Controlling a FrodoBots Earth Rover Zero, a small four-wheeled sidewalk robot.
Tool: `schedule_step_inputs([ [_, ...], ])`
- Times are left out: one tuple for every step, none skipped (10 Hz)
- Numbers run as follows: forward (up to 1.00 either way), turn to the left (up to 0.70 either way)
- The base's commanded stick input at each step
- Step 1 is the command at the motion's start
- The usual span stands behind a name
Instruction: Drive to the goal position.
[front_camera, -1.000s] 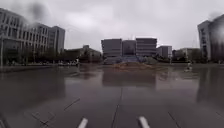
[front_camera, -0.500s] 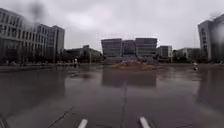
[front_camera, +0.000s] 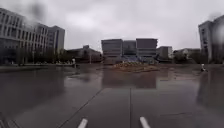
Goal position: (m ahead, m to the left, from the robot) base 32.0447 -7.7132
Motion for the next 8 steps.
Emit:
schedule_step_inputs([
  [1.00, 0.03],
  [1.00, 0.02],
  [1.00, 0.02],
  [1.00, 0.02],
  [1.00, 0.02],
  [1.00, 0.02],
  [1.00, 0.01],
  [1.00, 0.00],
])
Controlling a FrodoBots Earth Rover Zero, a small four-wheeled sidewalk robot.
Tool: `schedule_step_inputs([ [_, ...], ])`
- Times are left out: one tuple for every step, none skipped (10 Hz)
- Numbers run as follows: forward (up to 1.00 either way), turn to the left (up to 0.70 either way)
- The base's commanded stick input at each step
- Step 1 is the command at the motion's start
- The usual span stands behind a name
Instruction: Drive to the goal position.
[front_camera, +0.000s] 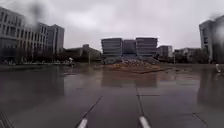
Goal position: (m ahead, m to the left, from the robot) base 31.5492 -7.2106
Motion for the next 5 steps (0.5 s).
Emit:
schedule_step_inputs([
  [1.00, 0.02],
  [1.00, 0.02],
  [1.00, 0.02],
  [1.00, 0.02],
  [1.00, 0.01],
])
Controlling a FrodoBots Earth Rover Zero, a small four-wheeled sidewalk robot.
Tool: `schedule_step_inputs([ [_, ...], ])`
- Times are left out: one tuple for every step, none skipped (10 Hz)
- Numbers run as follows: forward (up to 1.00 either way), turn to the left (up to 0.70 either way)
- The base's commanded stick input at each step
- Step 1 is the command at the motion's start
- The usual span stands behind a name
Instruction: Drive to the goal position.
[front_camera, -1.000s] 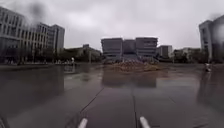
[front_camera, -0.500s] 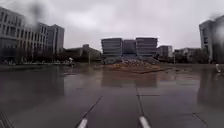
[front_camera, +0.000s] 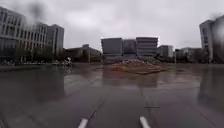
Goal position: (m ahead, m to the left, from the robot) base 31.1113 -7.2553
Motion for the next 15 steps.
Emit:
schedule_step_inputs([
  [1.00, 0.00],
  [1.00, 0.00],
  [1.00, 0.00],
  [1.00, 0.00],
  [1.00, 0.00],
  [1.00, 0.00],
  [1.00, 0.00],
  [1.00, 0.00],
  [1.00, 0.00],
  [1.00, 0.00],
  [1.00, 0.00],
  [1.00, 0.00],
  [1.00, 0.00],
  [1.00, 0.00],
  [1.00, 0.00],
])
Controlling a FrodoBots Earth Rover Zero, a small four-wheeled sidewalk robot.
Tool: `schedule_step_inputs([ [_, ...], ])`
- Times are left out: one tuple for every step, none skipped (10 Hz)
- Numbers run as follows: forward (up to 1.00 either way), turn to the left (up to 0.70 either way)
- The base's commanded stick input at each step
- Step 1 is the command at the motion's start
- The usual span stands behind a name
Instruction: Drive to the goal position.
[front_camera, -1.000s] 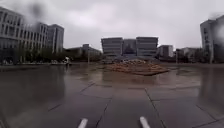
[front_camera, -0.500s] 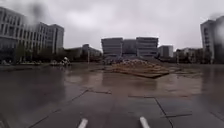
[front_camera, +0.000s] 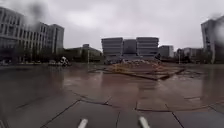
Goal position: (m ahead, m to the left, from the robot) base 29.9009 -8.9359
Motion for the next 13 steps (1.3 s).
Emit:
schedule_step_inputs([
  [1.00, 0.00],
  [1.00, 0.01],
  [1.00, 0.40],
  [1.00, 0.38],
  [1.00, 0.18],
  [1.00, 0.01],
  [1.00, 0.00],
  [1.00, 0.00],
  [1.00, 0.00],
  [1.00, 0.00],
  [1.00, 0.00],
  [1.00, 0.00],
  [1.00, 0.00],
])
